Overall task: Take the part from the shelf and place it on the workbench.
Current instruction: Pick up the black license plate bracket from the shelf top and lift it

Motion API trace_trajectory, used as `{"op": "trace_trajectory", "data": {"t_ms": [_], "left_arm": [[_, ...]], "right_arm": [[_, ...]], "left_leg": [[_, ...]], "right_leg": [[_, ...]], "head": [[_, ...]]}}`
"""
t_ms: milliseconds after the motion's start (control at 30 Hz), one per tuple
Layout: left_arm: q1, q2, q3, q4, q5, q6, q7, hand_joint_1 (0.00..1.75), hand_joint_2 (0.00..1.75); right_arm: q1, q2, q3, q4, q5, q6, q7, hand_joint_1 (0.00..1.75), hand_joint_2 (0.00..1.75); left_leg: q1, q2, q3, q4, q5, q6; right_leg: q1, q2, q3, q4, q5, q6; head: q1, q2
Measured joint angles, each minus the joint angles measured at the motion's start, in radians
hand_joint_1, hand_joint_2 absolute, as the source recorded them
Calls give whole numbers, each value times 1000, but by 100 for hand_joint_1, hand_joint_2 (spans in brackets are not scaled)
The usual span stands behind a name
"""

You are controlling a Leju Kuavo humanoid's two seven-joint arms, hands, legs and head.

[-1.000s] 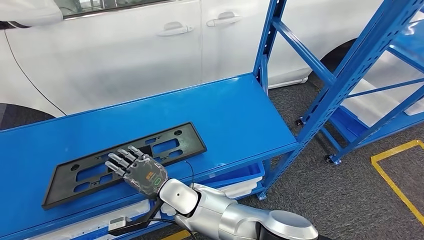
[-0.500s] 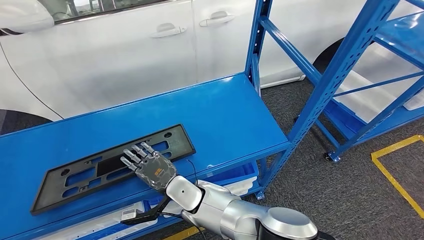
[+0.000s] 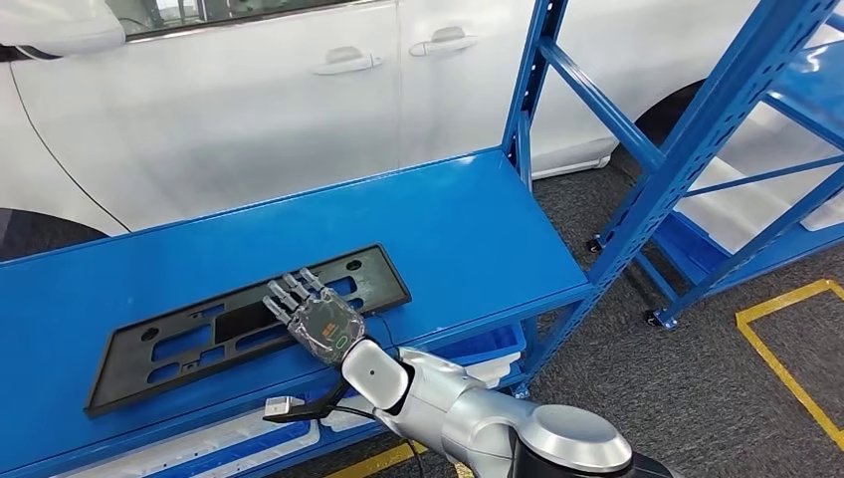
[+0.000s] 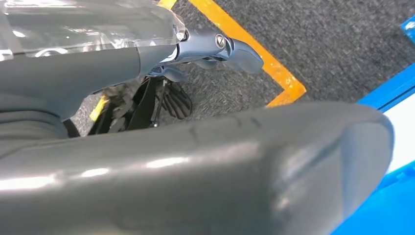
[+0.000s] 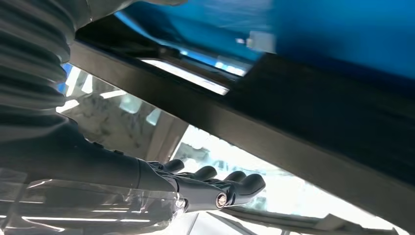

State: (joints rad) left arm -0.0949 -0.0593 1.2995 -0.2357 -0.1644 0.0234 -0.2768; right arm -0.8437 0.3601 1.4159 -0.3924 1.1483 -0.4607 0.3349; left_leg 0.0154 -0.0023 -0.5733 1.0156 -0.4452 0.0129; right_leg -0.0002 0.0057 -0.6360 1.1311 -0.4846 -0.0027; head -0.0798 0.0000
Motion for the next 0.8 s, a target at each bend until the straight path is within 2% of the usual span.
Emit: {"op": "trace_trajectory", "data": {"t_ms": [33,67,133,200,233,267,333,367,400,433,500,533,567,600,700,733,800], "left_arm": [[0,0,0,0,0,-2,-1,0,0],[-1,-1,0,0,0,-3,-2,0,0],[-1,-1,-1,0,0,-5,-3,0,0],[-2,1,-1,0,0,-5,-4,0,0],[-2,3,-1,0,0,-6,-4,0,0],[-2,4,-1,1,0,-6,-4,0,0],[-1,5,-1,1,0,-6,-4,0,0],[-1,5,-1,1,0,-6,-4,0,0],[0,6,-1,1,0,-6,-4,0,0],[0,6,-1,1,0,-6,-4,0,0],[-1,7,-1,1,0,-8,-5,0,0],[-1,8,-1,1,0,-10,-6,0,0],[-2,8,-1,1,0,-12,-6,0,0],[-3,8,-1,1,0,-14,-7,0,0],[-3,8,-4,1,0,-18,-8,0,0],[-4,8,-5,1,0,-20,-8,0,0],[-4,8,-8,1,0,-24,-8,0,0]], "right_arm": [[-6,0,0,6,2,5,3,0,175],[-11,0,0,12,2,8,5,0,175],[-16,0,0,22,3,11,6,0,175],[-19,1,0,29,3,13,7,0,175],[-20,2,0,32,3,13,7,0,175],[-20,3,0,35,3,14,7,0,175],[-20,3,0,40,3,15,7,0,175],[-19,3,0,42,3,15,7,0,175],[-19,3,0,44,3,15,7,7,175],[-19,3,0,46,3,15,7,48,175],[-19,3,0,48,3,24,9,136,175],[-20,3,0,50,3,32,11,172,175],[-21,3,-1,52,3,41,12,175,175],[-22,2,-2,54,3,49,13,175,175],[-23,2,-5,65,3,62,13,175,175],[-24,2,-7,68,3,65,11,175,175],[-24,1,-9,74,3,70,6,175,175]], "left_leg": [[-1,0,1,0,0,-3],[-2,-1,1,0,0,-8],[-1,0,2,-5,3,-21],[-1,0,2,-2,-4,-31],[-1,0,-7,20,-21,-35],[0,1,-26,65,-49,-39],[2,1,-86,197,-114,-46],[4,1,-109,249,-131,-50],[5,1,-117,267,-128,-53],[6,1,-105,245,-105,-54],[9,2,-39,111,-39,-56],[9,2,-9,49,-18,-52],[8,1,9,9,-8,-47],[6,0,14,-4,-9,-40],[6,0,12,-7,-4,-20],[8,1,12,-9,-1,-14],[9,2,10,-11,2,-5]], "right_leg": [[3,0,31,-62,20,-5],[6,0,49,-99,29,-9],[9,1,54,-114,33,-14],[3,1,60,-128,41,-23],[-1,0,63,-136,46,-27],[-4,-1,65,-142,50,-31],[-2,-2,63,-142,50,-34],[-2,-2,61,-141,50,-34],[-2,-2,61,-140,50,-34],[-2,-2,61,-137,49,-33],[-3,-1,61,-130,44,-27],[-2,0,59,-124,42,-22],[0,1,57,-120,40,-17],[2,2,55,-118,40,-13],[2,2,50,-112,36,2],[1,1,40,-90,20,7],[-3,0,-10,17,-41,16]], "head": [[0,0],[0,0],[0,0],[0,0],[0,0],[0,0],[0,0],[0,0],[0,0],[0,0],[0,0],[0,0],[0,0],[0,0],[0,0],[0,0],[0,0]]}}
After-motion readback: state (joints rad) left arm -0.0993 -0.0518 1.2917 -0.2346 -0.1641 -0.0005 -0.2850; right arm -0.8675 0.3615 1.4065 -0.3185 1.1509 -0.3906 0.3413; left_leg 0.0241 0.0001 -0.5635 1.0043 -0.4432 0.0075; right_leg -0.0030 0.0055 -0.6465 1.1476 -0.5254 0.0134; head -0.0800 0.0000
